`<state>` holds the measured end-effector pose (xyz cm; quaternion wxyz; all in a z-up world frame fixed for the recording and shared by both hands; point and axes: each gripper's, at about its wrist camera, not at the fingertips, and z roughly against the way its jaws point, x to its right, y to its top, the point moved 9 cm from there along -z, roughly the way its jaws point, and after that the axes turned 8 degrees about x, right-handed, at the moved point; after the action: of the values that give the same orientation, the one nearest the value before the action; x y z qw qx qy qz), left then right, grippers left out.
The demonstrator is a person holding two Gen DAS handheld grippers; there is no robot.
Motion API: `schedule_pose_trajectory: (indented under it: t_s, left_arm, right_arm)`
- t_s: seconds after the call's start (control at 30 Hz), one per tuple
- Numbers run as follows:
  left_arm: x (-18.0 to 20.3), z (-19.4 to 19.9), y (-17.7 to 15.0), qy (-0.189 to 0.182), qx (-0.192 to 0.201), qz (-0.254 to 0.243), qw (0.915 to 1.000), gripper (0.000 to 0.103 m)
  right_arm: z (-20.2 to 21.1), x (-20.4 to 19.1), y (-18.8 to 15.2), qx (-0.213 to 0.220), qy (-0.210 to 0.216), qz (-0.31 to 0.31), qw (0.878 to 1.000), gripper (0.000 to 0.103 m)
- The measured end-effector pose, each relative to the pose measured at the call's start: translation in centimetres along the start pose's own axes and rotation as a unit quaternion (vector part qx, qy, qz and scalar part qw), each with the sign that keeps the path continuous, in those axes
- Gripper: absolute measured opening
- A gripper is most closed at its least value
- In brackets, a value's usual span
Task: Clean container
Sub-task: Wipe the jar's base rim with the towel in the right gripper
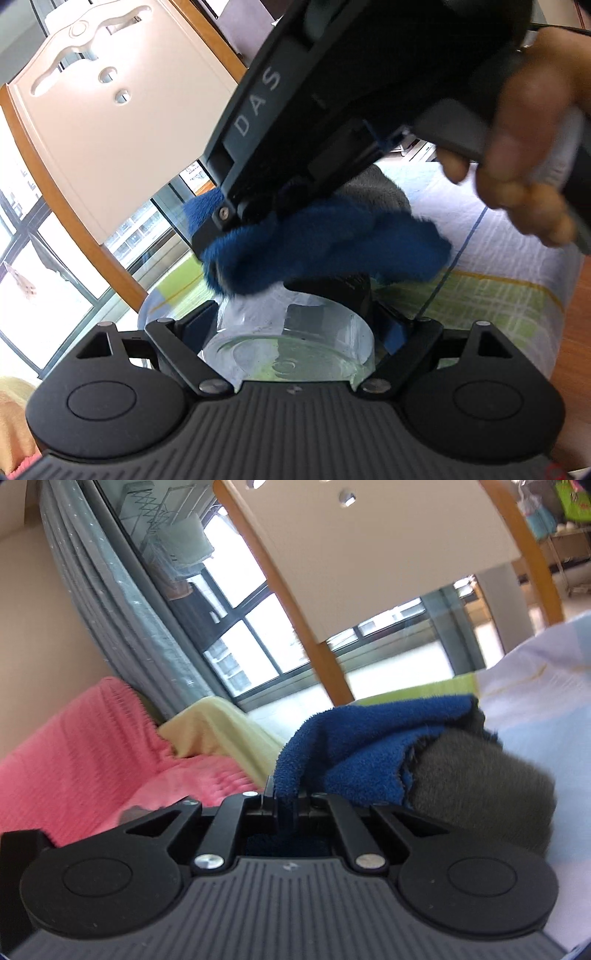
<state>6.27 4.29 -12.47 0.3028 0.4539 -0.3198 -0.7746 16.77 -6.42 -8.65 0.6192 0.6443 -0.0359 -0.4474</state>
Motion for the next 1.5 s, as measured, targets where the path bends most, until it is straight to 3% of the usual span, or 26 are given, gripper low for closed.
schedule_pose_trajectory:
  t_s: [0.17, 0.3, 0.47, 0.5, 0.6, 0.67, 0.8, 0.97, 1.17, 1.37, 1.5]
  left_arm:
    - [0.0, 0.4, -0.1, -0.002, 0.000, 0.004, 1.0000, 0.089]
    - [-0.7, 0.4, -0.2, -0.023, -0.017, 0.062, 0.9977, 0.091]
    - [-2.8, 0.2, -0.7, -0.085, -0.034, 0.210, 0.9733, 0.093]
    - [-2.7, 0.3, -0.8, -0.087, -0.034, 0.206, 0.9741, 0.093]
    - [-1.7, 0.0, 0.3, -0.065, -0.018, 0.128, 0.9895, 0.090]
    - [-1.3, -1.1, 0.0, -0.051, -0.012, 0.084, 0.9951, 0.090]
    - [-0.5, -1.7, 0.1, -0.040, -0.007, 0.050, 0.9979, 0.090]
    - [0.2, -1.6, 0.1, -0.029, -0.001, 0.017, 0.9994, 0.089]
    - [0.1, -1.6, -0.1, -0.027, -0.002, 0.015, 0.9995, 0.089]
    - [-0.2, -1.7, -0.3, -0.030, -0.004, 0.022, 0.9993, 0.090]
    - [-0.3, -1.8, -0.4, -0.030, -0.002, 0.022, 0.9993, 0.090]
  right_arm:
    - [1.0, 2.4, 1.1, 0.030, -0.024, -0.033, 0.999, 0.002]
    - [1.6, 2.9, 1.1, 0.035, -0.021, -0.049, 0.998, 0.002]
    - [2.3, 3.4, 1.2, 0.042, -0.017, -0.078, 0.996, 0.002]
    - [2.5, 3.4, 1.2, 0.042, -0.020, -0.082, 0.996, 0.002]
    - [3.4, 3.2, 1.3, 0.038, -0.028, -0.091, 0.995, 0.004]
    - [4.1, 2.4, 1.1, 0.026, -0.025, -0.091, 0.995, 0.007]
    - [4.0, -1.6, 0.0, -0.013, 0.033, -0.088, 0.996, 0.007]
    - [2.4, -3.8, -2.1, -0.049, 0.059, -0.087, 0.993, 0.006]
    - [0.9, -2.7, -1.5, -0.030, 0.039, -0.058, 0.997, 0.002]
    - [1.0, 0.1, 0.4, 0.022, -0.015, -0.025, 0.999, 0.001]
    - [1.9, 2.0, 1.4, 0.054, -0.042, -0.035, 0.997, 0.002]
